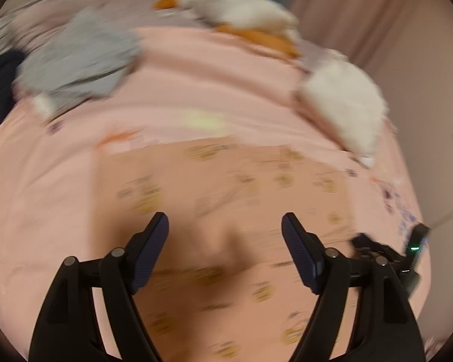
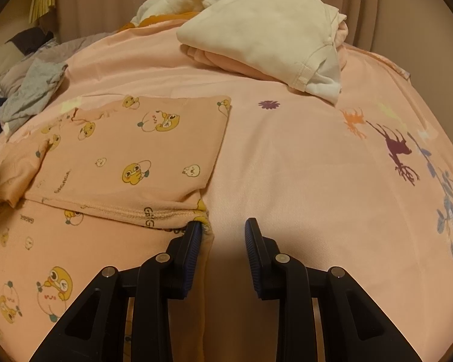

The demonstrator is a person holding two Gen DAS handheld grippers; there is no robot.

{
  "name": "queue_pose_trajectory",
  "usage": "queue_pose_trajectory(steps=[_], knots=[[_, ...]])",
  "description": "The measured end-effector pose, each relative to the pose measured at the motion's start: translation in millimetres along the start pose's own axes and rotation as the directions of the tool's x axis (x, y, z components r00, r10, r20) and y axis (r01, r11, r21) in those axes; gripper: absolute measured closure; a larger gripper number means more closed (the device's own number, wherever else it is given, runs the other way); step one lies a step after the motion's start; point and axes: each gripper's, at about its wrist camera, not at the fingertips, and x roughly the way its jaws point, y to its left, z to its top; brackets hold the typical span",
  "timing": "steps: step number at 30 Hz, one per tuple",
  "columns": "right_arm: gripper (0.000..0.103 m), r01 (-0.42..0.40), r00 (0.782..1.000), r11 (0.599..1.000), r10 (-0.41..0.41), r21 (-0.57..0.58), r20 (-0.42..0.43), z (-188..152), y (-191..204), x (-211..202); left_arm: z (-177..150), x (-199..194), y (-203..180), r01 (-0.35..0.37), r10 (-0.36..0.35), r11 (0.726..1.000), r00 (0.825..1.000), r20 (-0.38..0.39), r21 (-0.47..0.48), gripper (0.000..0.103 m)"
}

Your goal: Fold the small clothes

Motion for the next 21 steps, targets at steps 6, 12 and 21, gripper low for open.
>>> queue_pose_trajectory(steps=[6, 12, 21], knots=[[0.055, -0.088, 0.990, 0.990, 0.099, 0.106, -0.104, 15, -6, -23, -41, -5, 47, -0.147, 0.148, 0.989, 0.987, -0.066, 0.026, 0.027], [0.039, -0.119, 0.991, 0.990, 0.122, 0.070, -0.046, 51, 46, -61, -74, 18, 67, -0.008, -0.003, 0.997, 0.988, -0.157, -0.073, 0.033], [0.025, -0.337, 0.933, 0.921, 0.299, -0.195, -0.198, 74, 217, -30, -74, 31, 64, 0.014, -0.023, 0.995, 0.995, -0.099, -0.096, 0.027]])
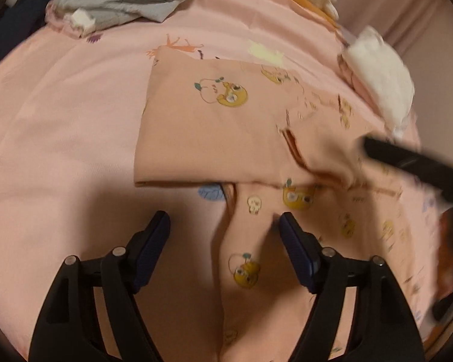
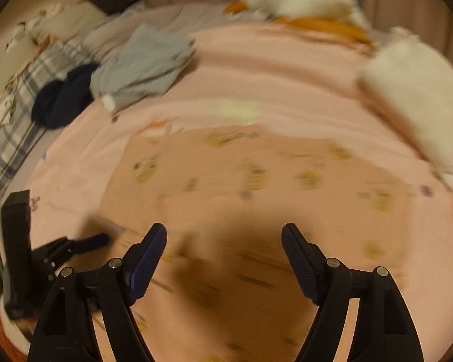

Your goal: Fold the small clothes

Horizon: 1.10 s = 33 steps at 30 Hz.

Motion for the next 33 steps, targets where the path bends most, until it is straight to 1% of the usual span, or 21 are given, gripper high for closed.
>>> queue_pose_trajectory(steps=[1, 2, 3, 5, 6, 7, 8, 9, 11, 14, 16, 17, 19, 20, 21, 22, 24, 25, 26, 30, 33], knots=[[0.025, -0.009, 1.000, 1.000, 0.009, 0.002, -0.022, 2, 6, 12, 2, 0, 5, 0.025, -0.025, 0.999, 1.000, 0.003, -0.036, 0.027], [0.025, -0.016, 0.998, 1.000, 0.017, 0.011, -0.066, 4, 13, 31, 4, 0, 8, 0.039, -0.039, 0.998, 0.999, 0.003, -0.056, 0.027], [0.027, -0.011, 0.996, 1.000, 0.013, 0.022, -0.092, 4, 14, 43, 5, -2, 9, 0.047, -0.047, 0.997, 0.999, 0.001, -0.066, 0.027], [0.056, 0.073, 0.990, 0.997, -0.070, 0.020, -0.125, 3, 16, 63, 6, -2, 10, 0.058, -0.058, 0.995, 0.998, 0.000, -0.080, 0.026], [0.057, 0.107, 0.985, 0.994, -0.103, 0.023, -0.140, 1, 12, 71, 6, -3, 10, 0.061, -0.060, 0.995, 0.998, 0.004, -0.083, 0.026], [0.063, 0.079, 0.989, 0.995, -0.071, 0.057, -0.132, 1, 5, 71, 6, -2, 8, 0.062, -0.062, 0.995, 0.998, 0.009, -0.081, 0.025], [0.080, 0.061, 0.992, 0.995, -0.051, 0.084, -0.116, 1, 1, 68, 6, -2, 7, 0.061, -0.061, 0.995, 0.998, 0.010, -0.078, 0.025], [0.087, 0.028, 0.995, 0.990, -0.015, 0.135, -0.095, 3, -10, 62, 5, -2, 6, 0.056, -0.056, 0.996, 0.998, 0.012, -0.074, 0.024], [0.088, -0.039, 0.996, 0.972, 0.056, 0.230, -0.065, 6, -31, 52, 5, -1, 2, 0.029, -0.029, 0.997, 1.000, 0.013, -0.066, 0.024], [0.088, -0.137, 0.991, 0.936, 0.131, 0.324, 0.041, 10, -59, 24, 7, 5, -12, -0.050, 0.050, 0.999, 0.999, 0.004, -0.005, 0.024], [0.088, -0.197, 0.980, 0.901, 0.169, 0.386, 0.106, 10, -80, 5, 7, 11, -23, -0.115, 0.115, 0.992, 0.993, 0.009, 0.058, 0.024], [0.088, -0.252, 0.967, 0.873, 0.206, 0.417, 0.152, 11, -93, -6, 7, 13, -25, -0.137, 0.136, 0.988, 0.991, 0.014, 0.072, 0.024], [0.088, -0.302, 0.951, 0.848, 0.236, 0.435, 0.201, 11, -102, -17, 9, 17, -29, -0.177, 0.175, 0.982, 0.984, 0.035, 0.070, 0.025], [0.088, -0.304, 0.949, 0.841, 0.226, 0.447, 0.221, 11, -110, -26, 11, 18, -28, -0.185, 0.183, 0.981, 0.982, 0.046, 0.053, 0.025], [0.088, -0.296, 0.950, 0.843, 0.212, 0.450, 0.228, 13, -113, -29, 13, 19, -26, -0.193, 0.191, 0.981, 0.980, 0.059, 0.029, 0.028], [0.088, -0.291, 0.951, 0.846, 0.202, 0.448, 0.235, 12, -117, -33, 16, 19, -23, -0.201, 0.200, 0.980, 0.977, 0.074, 0.008, 0.035], [0.088, -0.285, 0.951, 0.853, 0.194, 0.438, 0.240, 12, -120, -36, 21, 20, -17, -0.224, 0.226, 0.974, 0.969, 0.101, -0.032, 0.046], [0.088, -0.281, 0.952, 0.854, 0.190, 0.438, 0.239, 12, -122, -38, 24, 20, -14, -0.233, 0.237, 0.971, 0.965, 0.109, -0.047, 0.054], [0.088, -0.277, 0.953, 0.854, 0.187, 0.440, 0.239, 10, -124, -38, 25, 19, -12, -0.240, 0.244, 0.969, 0.964, 0.110, -0.050, 0.057], [0.088, -0.288, 0.945, 0.846, 0.175, 0.449, 0.275, 9, -138, -45, 21, 14, -7, -0.212, 0.213, 0.977, 0.969, 0.124, -0.026, 0.062], [0.088, -0.291, 0.940, 0.844, 0.164, 0.451, 0.299, 6, -152, -52, 18, 15, -12, -0.237, 0.232, 0.971, 0.964, 0.128, 0.021, 0.061]])
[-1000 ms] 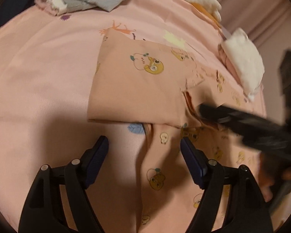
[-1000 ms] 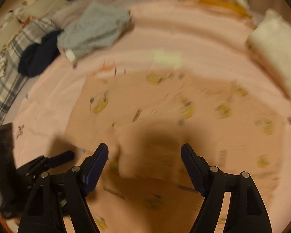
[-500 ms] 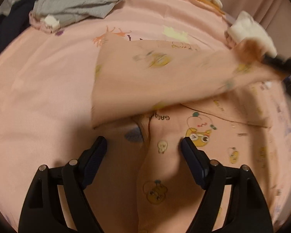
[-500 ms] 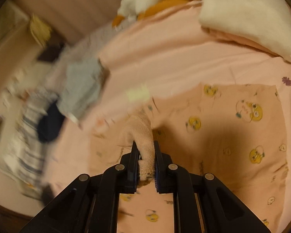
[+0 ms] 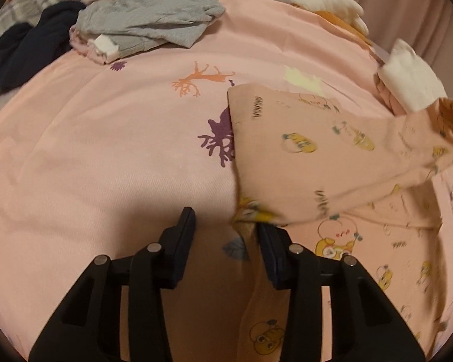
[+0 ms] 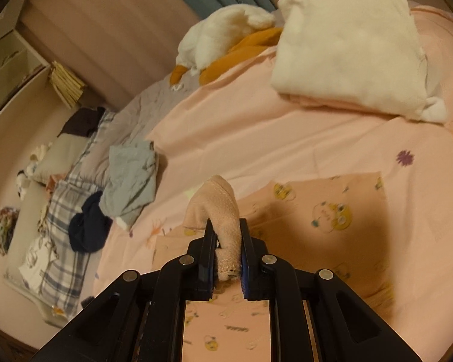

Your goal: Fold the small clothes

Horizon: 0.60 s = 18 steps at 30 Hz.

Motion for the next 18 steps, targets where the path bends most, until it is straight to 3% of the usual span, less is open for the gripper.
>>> queue_pose_trajectory(steps=[3, 7, 11, 13, 15, 18], knots=[[0.088, 0.030, 0.999, 0.998, -0.031, 0.050, 0.015, 3, -27, -6, 0, 2, 0, -0.003, 0.003, 1.000, 1.000, -0.002, 0.009, 0.061], [0.088, 0.054, 0.998, 0.989, -0.051, 0.136, -0.027, -1, -71, -1, 1, 4, -2, -0.010, 0.010, 1.000, 1.000, 0.005, 0.027, 0.061], [0.089, 0.220, 0.973, 0.947, -0.196, 0.235, -0.120, -18, -122, 23, 0, 5, -7, -0.046, 0.046, 0.998, 0.999, 0.004, 0.054, 0.059], [0.096, 0.163, 0.984, 0.946, -0.137, 0.281, -0.110, -24, -140, 21, 1, 5, -6, -0.042, 0.041, 0.998, 0.999, 0.003, 0.050, 0.059], [0.096, 0.119, 0.991, 0.926, -0.091, 0.359, -0.094, -24, -154, 10, 1, 5, -6, -0.044, 0.044, 0.997, 0.999, 0.001, 0.058, 0.059], [0.096, 0.208, 0.978, 0.933, -0.207, 0.294, -0.034, -11, -139, -14, 1, 6, -9, -0.058, 0.058, 0.996, 0.998, -0.001, 0.061, 0.059]])
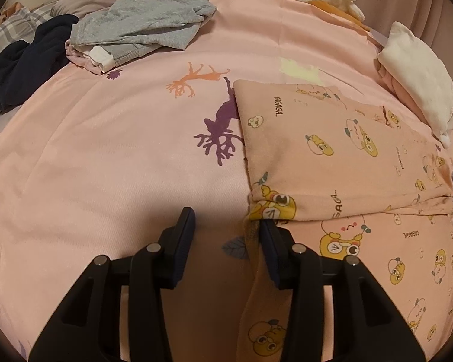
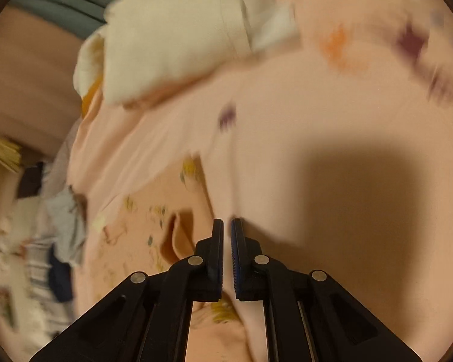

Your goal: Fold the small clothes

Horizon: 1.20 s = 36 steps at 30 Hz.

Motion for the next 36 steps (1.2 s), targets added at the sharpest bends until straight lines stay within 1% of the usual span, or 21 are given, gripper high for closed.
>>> queue_pose_trajectory(steps=[3, 5, 8, 9, 11, 12, 14, 15, 17, 19, 21, 22, 23, 24, 25, 26, 28, 31, 32, 35, 36], knots=[[0.096, -0.137, 0.990, 0.985, 0.138, -0.102, -0.001, -3, 33, -18, 0, 1, -3, -0.017, 0.017, 1.000, 1.000, 0.002, 0.010, 0.059], [0.096, -0.187, 0.982, 0.963, 0.185, -0.194, -0.027, -13, 66, -20, 0, 1, -3, -0.017, 0.017, 1.000, 1.000, 0.002, 0.009, 0.059], [0.096, -0.071, 0.997, 0.942, 0.058, -0.328, -0.050, -31, 98, 1, 1, 2, 0, -0.003, 0.003, 1.000, 1.000, -0.010, -0.003, 0.059], [0.096, -0.001, 0.998, 0.933, -0.022, -0.360, -0.057, -36, 98, 16, 3, 2, 1, 0.002, -0.002, 1.000, 1.000, -0.025, -0.006, 0.057], [0.099, 0.071, 0.990, 0.934, -0.107, -0.349, -0.086, -38, 79, 35, 5, -1, 4, 0.017, -0.017, 1.000, 0.998, -0.055, -0.011, 0.057], [0.103, 0.047, 0.989, 0.959, -0.084, -0.281, -0.121, -35, 57, 38, 5, -3, 5, 0.027, -0.028, 1.000, 0.997, -0.072, -0.012, 0.056], [0.103, -0.072, 0.990, 0.991, 0.057, -0.114, -0.130, -29, 18, 21, 2, -10, 5, 0.051, -0.048, 0.999, 0.992, -0.114, 0.019, 0.055], [0.103, -0.048, 0.993, 0.995, 0.038, -0.092, -0.110, -27, 10, 10, 0, -14, 5, 0.056, -0.051, 0.998, 0.991, -0.126, 0.037, 0.055], [0.103, 0.118, 0.990, 0.981, -0.129, -0.151, -0.064, -28, 4, -18, -5, -26, 10, 0.060, -0.056, 0.998, 0.989, -0.136, 0.029, 0.055], [0.103, 0.163, 0.983, 0.962, -0.176, -0.218, -0.044, -36, 6, -44, -13, -39, 16, 0.086, -0.086, 0.996, 0.985, -0.149, -0.009, 0.057], [0.101, 0.155, 0.985, 0.950, -0.170, -0.270, -0.035, -54, 10, -72, -25, -53, 23, 0.099, -0.106, 0.994, 0.979, -0.173, -0.051, 0.052], [0.089, 0.158, 0.984, 0.939, -0.175, -0.306, -0.027, -69, 14, -88, -33, -60, 27, 0.106, -0.118, 0.992, 0.976, -0.183, -0.072, 0.045], [0.066, 0.162, 0.984, 0.932, -0.178, -0.324, -0.021, -76, 10, -99, -42, -68, 30, 0.111, -0.127, 0.989, 0.974, -0.187, -0.094, 0.042], [0.053, 0.169, 0.983, 0.923, -0.185, -0.345, -0.012, -91, 9, -115, -50, -77, 32, 0.119, -0.138, 0.986, 0.973, -0.183, -0.115, 0.039], [0.031, 0.168, 0.984, 0.923, -0.180, -0.347, -0.003, -99, 4, -125, -60, -85, 34, 0.133, -0.156, 0.981, 0.972, -0.175, -0.139, 0.038], [0.025, 0.142, 0.989, 0.931, -0.145, -0.337, 0.015, -117, 1, -142, -70, -93, 35, 0.148, -0.175, 0.976, 0.969, -0.173, -0.157, 0.036], [0.025, 0.076, 0.997, 0.949, -0.079, -0.307, 0.002, -129, -10, -154, -91, -105, 32, 0.189, -0.221, 0.967, 0.956, -0.194, -0.171, 0.031], [0.025, -0.049, 0.996, 0.970, 0.031, -0.236, -0.080, -153, -26, -164, -122, -114, 23, 0.259, -0.293, 0.953, 0.921, -0.256, -0.158, 0.030], [0.025, -0.065, 0.994, 0.974, 0.043, -0.219, -0.102, -157, -28, -165, -131, -117, 21, 0.275, -0.307, 0.949, 0.913, -0.269, -0.153, 0.030], [0.025, -0.045, 0.992, 0.987, 0.027, -0.157, -0.120, -168, -43, -167, -151, -131, 21, 0.308, -0.343, 0.936, 0.909, -0.239, -0.172, 0.025], [0.025, -0.043, 0.993, 0.990, 0.028, -0.133, -0.117, -172, -48, -168, -158, -134, 22, 0.331, -0.373, 0.923, 0.898, -0.235, -0.198, 0.023]])
